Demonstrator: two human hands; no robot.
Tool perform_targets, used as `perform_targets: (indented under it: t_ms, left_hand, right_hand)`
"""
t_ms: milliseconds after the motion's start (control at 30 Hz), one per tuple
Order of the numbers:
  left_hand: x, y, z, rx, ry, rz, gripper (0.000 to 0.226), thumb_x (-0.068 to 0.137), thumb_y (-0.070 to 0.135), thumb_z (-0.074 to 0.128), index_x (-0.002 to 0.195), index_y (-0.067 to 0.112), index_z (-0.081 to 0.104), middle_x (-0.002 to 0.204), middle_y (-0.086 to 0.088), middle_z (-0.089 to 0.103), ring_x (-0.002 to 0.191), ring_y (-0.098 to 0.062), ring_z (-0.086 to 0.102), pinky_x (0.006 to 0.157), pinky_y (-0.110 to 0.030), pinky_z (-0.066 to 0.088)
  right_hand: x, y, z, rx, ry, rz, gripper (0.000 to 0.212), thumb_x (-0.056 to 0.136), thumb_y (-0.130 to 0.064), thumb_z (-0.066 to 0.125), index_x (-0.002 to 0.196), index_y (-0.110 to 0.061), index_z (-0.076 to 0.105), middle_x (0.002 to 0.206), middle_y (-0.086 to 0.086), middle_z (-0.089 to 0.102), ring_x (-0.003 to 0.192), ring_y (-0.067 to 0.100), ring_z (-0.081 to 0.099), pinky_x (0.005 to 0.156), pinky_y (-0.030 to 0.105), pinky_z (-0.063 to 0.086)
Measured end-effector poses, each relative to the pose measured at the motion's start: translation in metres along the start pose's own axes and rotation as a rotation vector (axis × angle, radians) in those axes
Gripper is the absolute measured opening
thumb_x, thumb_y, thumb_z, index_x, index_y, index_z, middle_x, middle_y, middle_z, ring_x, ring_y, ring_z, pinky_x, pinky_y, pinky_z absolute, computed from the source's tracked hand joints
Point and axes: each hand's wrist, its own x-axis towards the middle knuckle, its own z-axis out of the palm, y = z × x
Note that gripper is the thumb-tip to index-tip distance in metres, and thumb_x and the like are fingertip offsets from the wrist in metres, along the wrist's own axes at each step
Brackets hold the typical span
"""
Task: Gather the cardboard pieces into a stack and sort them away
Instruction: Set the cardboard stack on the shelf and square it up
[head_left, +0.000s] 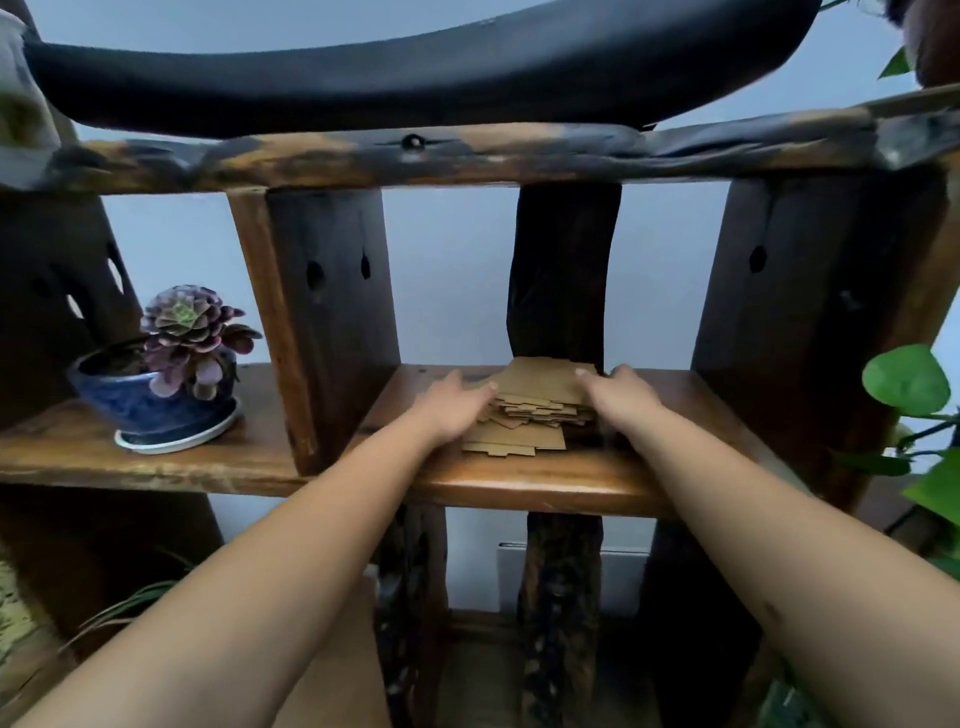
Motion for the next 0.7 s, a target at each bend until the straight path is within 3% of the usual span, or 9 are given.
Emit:
perform_targets:
  t_ms: [100, 233, 400, 567, 700]
  left_hand:
    - [0.019, 0.003, 0.003, -0.004, -0.048, -0.036, 0.069, 0.09, 0.062, 0.039, 0.145, 0.019, 0.039, 0.148, -0.011, 0.046, 0.133, -0.031, 0.043, 0.109, -0.047, 0.035]
    - [0.032, 0.011, 0.011, -0.068, -0.092, -0.054, 0.075, 0.088, 0.066, 0.038, 0.145, 0.018, 0.042, 0.148, -0.01, 0.046, 0.133, -0.031, 0.043, 0.111, -0.048, 0.033]
    - [0.042, 0.017, 0.014, -0.184, -0.086, -0.081, 0.059, 0.084, 0.053, 0.056, 0.129, 0.016, 0.056, 0.12, -0.007, 0.062, 0.101, -0.022, 0.057, 0.084, -0.035, 0.043]
    - [0.047, 0.022, 0.018, -0.353, -0.077, -0.194, 0.063, 0.081, 0.041, 0.068, 0.133, 0.013, 0.048, 0.126, -0.011, 0.059, 0.107, -0.029, 0.058, 0.096, -0.044, 0.048]
    - [0.05, 0.023, 0.014, -0.6, -0.119, -0.262, 0.052, 0.083, 0.027, 0.071, 0.126, 0.006, 0.051, 0.113, -0.015, 0.067, 0.098, -0.031, 0.067, 0.089, -0.046, 0.055]
  right_hand:
    - [0.01, 0.0, 0.005, 0.022, -0.017, 0.074, 0.071, 0.088, -0.061, 0.048, 0.141, -0.013, 0.04, 0.129, 0.014, 0.056, 0.107, 0.032, 0.059, 0.09, 0.044, 0.051]
    - [0.018, -0.006, 0.014, -0.026, -0.042, 0.077, 0.079, 0.087, -0.061, 0.052, 0.145, -0.01, 0.035, 0.141, 0.014, 0.05, 0.121, 0.033, 0.053, 0.087, 0.039, 0.045]
    - [0.02, -0.014, 0.023, 0.076, -0.101, 0.085, 0.077, 0.084, -0.049, 0.066, 0.143, -0.008, 0.037, 0.135, 0.013, 0.052, 0.107, 0.029, 0.053, 0.077, 0.036, 0.041]
    - [0.017, -0.025, 0.027, 0.175, -0.125, 0.1, 0.069, 0.081, -0.035, 0.075, 0.135, -0.007, 0.044, 0.127, 0.015, 0.053, 0.091, 0.024, 0.046, 0.078, 0.038, 0.041]
    - [0.014, -0.023, 0.027, 0.222, -0.14, 0.133, 0.071, 0.078, -0.037, 0.077, 0.134, -0.009, 0.045, 0.117, 0.011, 0.053, 0.093, 0.025, 0.046, 0.077, 0.039, 0.041]
